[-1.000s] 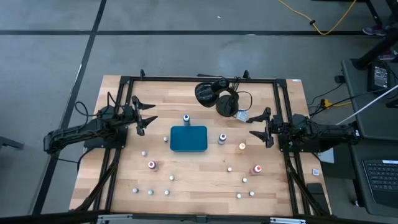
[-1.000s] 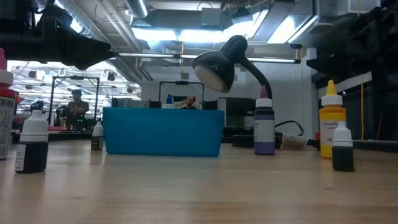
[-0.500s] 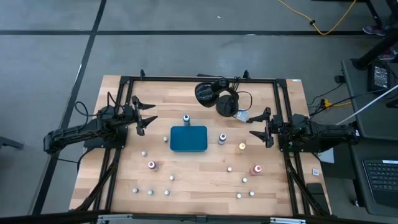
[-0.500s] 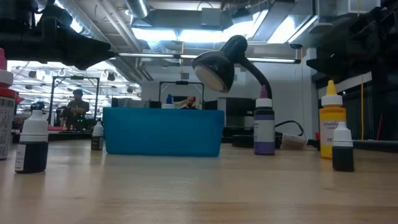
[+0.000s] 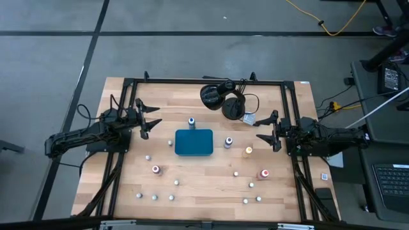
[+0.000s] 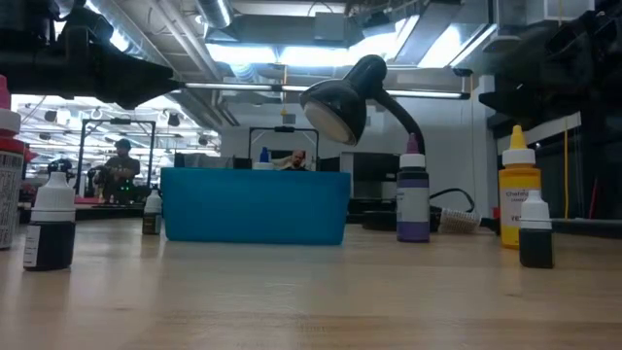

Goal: Pick & Place food coloring

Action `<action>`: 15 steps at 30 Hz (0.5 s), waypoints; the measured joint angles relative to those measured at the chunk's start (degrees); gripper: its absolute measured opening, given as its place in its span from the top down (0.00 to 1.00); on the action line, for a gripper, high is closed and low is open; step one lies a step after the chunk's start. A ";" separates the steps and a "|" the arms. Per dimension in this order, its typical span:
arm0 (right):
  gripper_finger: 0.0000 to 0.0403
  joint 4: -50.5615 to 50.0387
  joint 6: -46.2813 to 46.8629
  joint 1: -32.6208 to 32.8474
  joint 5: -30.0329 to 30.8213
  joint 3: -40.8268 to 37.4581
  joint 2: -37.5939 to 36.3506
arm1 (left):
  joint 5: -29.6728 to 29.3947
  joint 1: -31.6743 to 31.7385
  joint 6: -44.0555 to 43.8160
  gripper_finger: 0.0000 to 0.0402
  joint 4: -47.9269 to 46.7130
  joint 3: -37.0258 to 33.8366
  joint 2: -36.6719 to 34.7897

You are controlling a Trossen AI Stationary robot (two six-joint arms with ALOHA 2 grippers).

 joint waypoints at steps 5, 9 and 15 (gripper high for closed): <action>0.24 0.00 0.00 0.01 0.00 0.00 0.00 | 0.01 -0.02 0.01 0.37 0.00 0.01 -0.01; 0.24 0.00 0.00 0.02 0.00 0.00 0.00 | 0.01 -0.01 0.01 0.37 0.00 0.01 0.02; 0.24 -0.02 0.00 0.00 0.00 0.00 0.00 | 0.01 -0.02 0.00 0.37 0.00 0.02 -0.01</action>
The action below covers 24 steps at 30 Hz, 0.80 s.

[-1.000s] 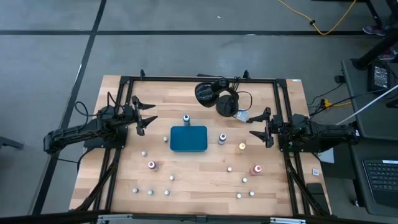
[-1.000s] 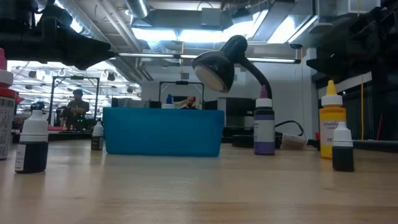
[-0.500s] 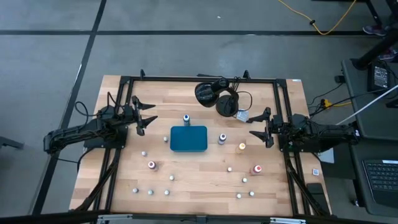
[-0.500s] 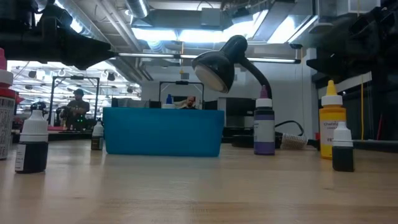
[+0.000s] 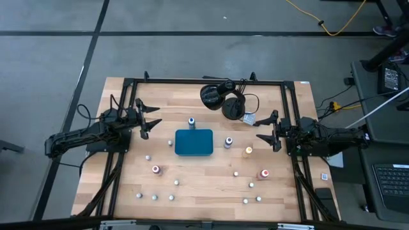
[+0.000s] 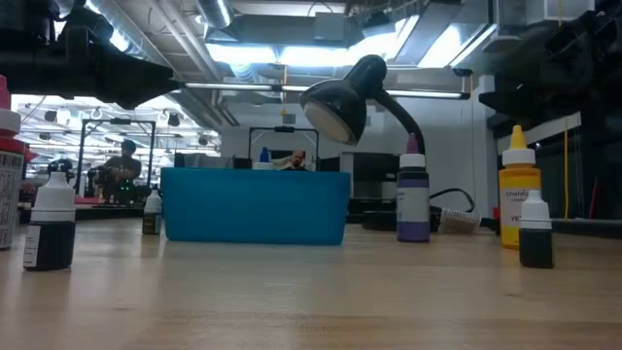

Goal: Pick & Place food coloring

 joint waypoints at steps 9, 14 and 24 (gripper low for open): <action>0.24 0.02 -8.86 0.01 0.01 0.01 0.00 | 0.00 0.00 0.00 0.37 0.00 0.00 0.00; 0.24 0.02 -8.95 0.02 0.01 0.00 0.00 | 0.00 0.00 -0.02 0.37 -0.02 -0.01 0.00; 0.24 0.02 -8.95 0.02 0.02 0.01 0.00 | 0.00 0.00 0.00 0.37 0.00 0.00 0.02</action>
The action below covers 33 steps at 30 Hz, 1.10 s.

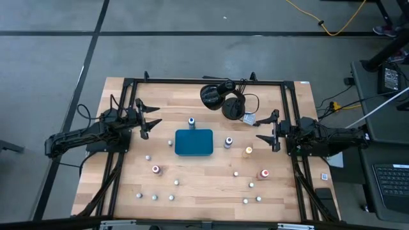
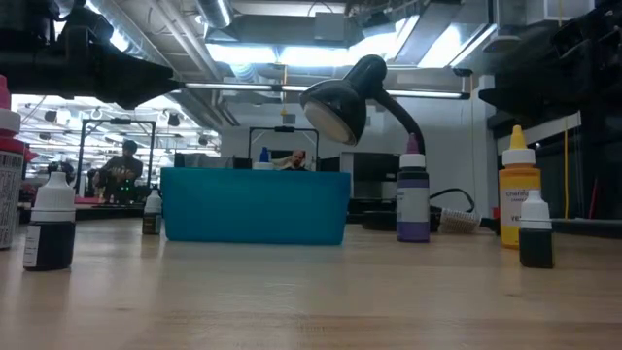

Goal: Pick & Place food coloring
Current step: Put the small black food coloring bottle into the blue bin

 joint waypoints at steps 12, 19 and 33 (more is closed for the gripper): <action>0.24 0.00 0.27 0.00 -0.01 -0.01 0.00 | -0.01 0.00 -0.01 0.37 0.00 -0.01 -0.02; 0.24 0.00 1.03 -0.01 -0.02 0.00 0.00 | 0.00 0.00 0.00 0.38 0.00 -0.01 0.00; 0.24 -3.86 7.65 0.00 -0.02 4.28 1.21 | 0.00 0.01 0.00 0.38 0.00 -0.01 0.00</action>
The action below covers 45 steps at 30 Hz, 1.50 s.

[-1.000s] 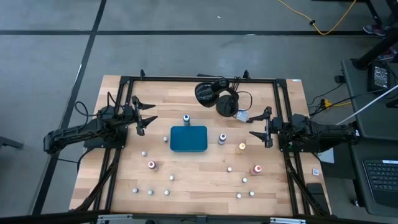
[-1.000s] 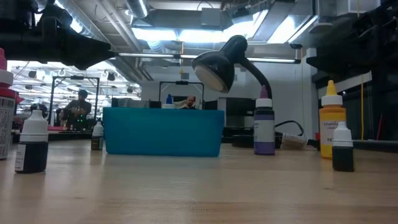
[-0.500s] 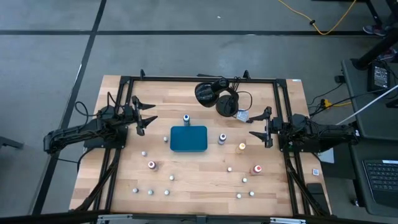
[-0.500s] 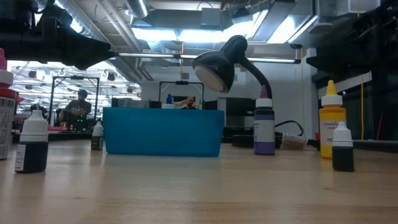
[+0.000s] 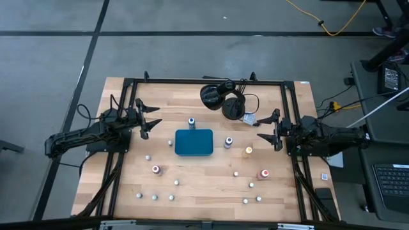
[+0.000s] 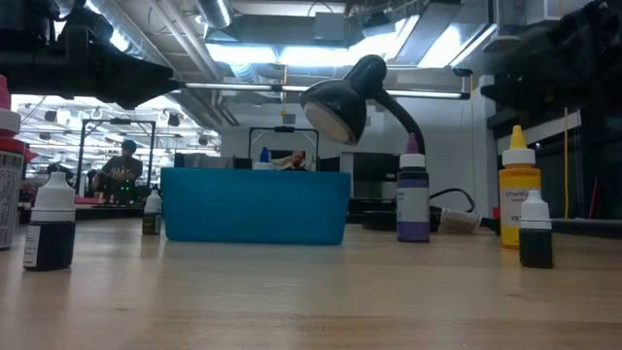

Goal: Pick & Place food coloring
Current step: Put the small black food coloring bottle into the blue bin

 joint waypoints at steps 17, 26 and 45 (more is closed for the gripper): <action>0.24 -22.20 14.19 0.00 2.11 39.06 32.98 | -0.01 -0.01 0.00 0.38 0.00 0.00 0.00; 0.24 -44.33 26.29 5.58 1.99 67.03 52.15 | 0.00 -0.01 0.00 0.38 0.00 -0.01 0.00; 0.24 -59.22 37.99 26.43 3.35 97.00 81.30 | 0.00 0.01 -0.01 0.37 0.00 0.00 -0.02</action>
